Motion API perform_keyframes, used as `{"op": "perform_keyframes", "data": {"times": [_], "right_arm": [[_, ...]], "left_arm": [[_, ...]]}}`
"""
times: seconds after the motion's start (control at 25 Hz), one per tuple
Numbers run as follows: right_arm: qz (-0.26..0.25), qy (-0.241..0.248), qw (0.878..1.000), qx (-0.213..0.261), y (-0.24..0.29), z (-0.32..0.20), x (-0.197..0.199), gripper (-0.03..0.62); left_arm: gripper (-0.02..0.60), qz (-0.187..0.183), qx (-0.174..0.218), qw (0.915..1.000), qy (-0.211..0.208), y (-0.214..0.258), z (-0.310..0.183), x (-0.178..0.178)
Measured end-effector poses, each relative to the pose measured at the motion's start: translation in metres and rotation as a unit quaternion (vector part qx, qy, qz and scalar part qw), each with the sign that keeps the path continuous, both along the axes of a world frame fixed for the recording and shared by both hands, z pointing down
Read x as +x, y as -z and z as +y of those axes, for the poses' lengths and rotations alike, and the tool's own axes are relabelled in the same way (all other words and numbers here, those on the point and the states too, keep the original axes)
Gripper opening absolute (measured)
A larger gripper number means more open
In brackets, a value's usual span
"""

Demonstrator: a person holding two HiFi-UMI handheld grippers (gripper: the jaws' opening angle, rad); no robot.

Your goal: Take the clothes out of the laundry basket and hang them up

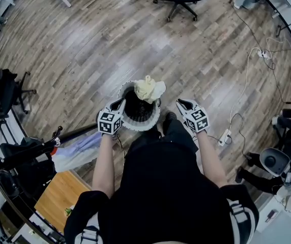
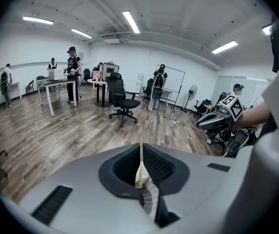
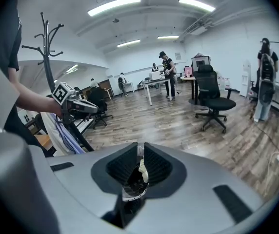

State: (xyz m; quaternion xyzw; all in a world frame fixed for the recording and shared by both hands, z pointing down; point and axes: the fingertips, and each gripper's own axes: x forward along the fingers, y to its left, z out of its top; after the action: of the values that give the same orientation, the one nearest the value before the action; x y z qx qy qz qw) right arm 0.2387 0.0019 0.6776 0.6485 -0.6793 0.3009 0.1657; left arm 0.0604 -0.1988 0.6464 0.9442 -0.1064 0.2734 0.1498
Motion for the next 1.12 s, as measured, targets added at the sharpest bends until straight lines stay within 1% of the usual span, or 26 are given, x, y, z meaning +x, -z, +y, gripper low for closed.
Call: {"op": "perform_keyframes", "data": {"times": [0.28,0.4,0.52,0.68,0.76,0.84,0.96,1.12], "right_arm": [[-0.018,0.013,1.0,-0.011,-0.018,-0.012,0.011,0.061],[-0.028,0.019,0.999,-0.018,-0.027,-0.023,0.019,0.071],[-0.035,0.029,0.999,-0.025,-0.038,-0.033,0.029,0.089],[-0.044,0.04,0.998,-0.034,-0.058,-0.045,0.042,0.106],[-0.047,0.046,0.997,-0.042,-0.07,-0.052,0.047,0.11],[-0.05,0.05,0.996,-0.049,-0.085,-0.058,0.052,0.107],[-0.051,0.054,0.995,-0.063,-0.112,-0.064,0.056,0.11],[-0.075,0.053,0.993,-0.074,-0.15,-0.074,0.05,0.121]], "left_arm": [[0.035,-0.021,-0.021,0.9995,0.015,-0.021,0.004,0.0],[0.037,-0.021,-0.029,0.9991,0.025,-0.026,0.0,0.008],[0.037,-0.019,-0.034,0.9989,0.025,-0.03,-0.001,0.019],[0.039,-0.036,-0.035,0.9983,0.028,-0.045,-0.006,0.032],[0.057,-0.044,-0.041,0.9976,0.035,-0.058,-0.01,0.038],[0.081,-0.048,-0.057,0.9962,0.045,-0.076,-0.013,0.043],[0.088,-0.06,-0.081,0.9936,0.051,-0.109,-0.015,0.05],[0.097,-0.073,-0.092,0.9921,0.045,-0.148,-0.017,0.051]]}}
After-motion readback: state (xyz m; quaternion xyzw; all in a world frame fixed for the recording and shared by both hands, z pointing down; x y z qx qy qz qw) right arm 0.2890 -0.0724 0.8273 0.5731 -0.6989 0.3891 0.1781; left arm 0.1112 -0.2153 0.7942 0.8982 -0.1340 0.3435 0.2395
